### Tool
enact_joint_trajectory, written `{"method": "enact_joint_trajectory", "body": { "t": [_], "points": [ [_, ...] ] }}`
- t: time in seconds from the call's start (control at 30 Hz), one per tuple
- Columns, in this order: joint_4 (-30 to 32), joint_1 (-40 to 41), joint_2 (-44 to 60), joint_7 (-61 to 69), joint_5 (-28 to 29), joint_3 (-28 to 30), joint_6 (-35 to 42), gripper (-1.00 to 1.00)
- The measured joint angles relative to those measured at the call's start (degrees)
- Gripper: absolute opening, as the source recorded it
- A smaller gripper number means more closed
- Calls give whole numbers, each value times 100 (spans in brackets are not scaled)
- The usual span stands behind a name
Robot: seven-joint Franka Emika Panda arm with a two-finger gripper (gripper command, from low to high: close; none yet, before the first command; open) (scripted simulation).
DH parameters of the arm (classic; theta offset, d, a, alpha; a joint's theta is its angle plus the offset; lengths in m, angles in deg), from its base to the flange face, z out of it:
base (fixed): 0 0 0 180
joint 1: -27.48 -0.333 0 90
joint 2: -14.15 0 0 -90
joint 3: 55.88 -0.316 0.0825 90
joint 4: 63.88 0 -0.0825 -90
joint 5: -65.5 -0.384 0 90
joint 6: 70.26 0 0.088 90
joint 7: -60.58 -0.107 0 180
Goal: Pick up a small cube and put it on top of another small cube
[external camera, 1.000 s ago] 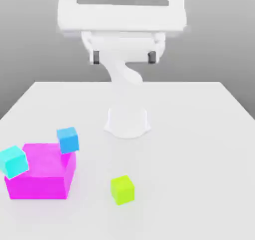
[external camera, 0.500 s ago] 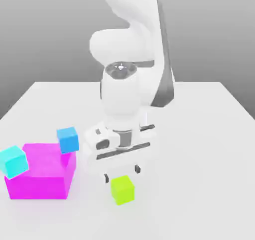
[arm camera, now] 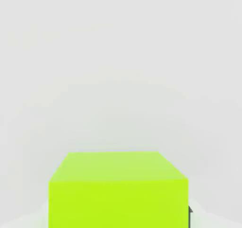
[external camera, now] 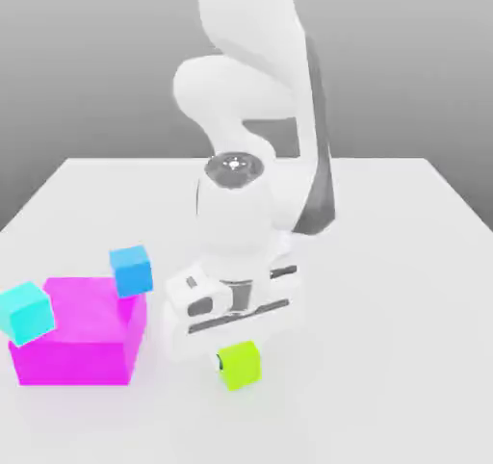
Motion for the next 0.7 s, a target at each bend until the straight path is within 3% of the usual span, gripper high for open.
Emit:
{"method": "enact_joint_trajectory", "body": {
  "t": [0.13, 0.43, 0.5, 0.6, 0.63, 0.7],
  "points": [
    [-143, 268, -638, -322, 192, 250, 778, -100],
    [-1722, 2131, -1297, -1662, 482, 1372, 2983, -100],
    [-1881, 2321, -1209, -1777, 437, 1537, 3060, -100],
    [-1793, 2351, -711, -1634, 186, 1598, 2502, -100],
    [-1764, 2391, -597, -1595, 131, 1565, 2366, 100],
    [-1764, 2392, -597, -1595, 130, 1565, 2366, 100]
  ]
}}
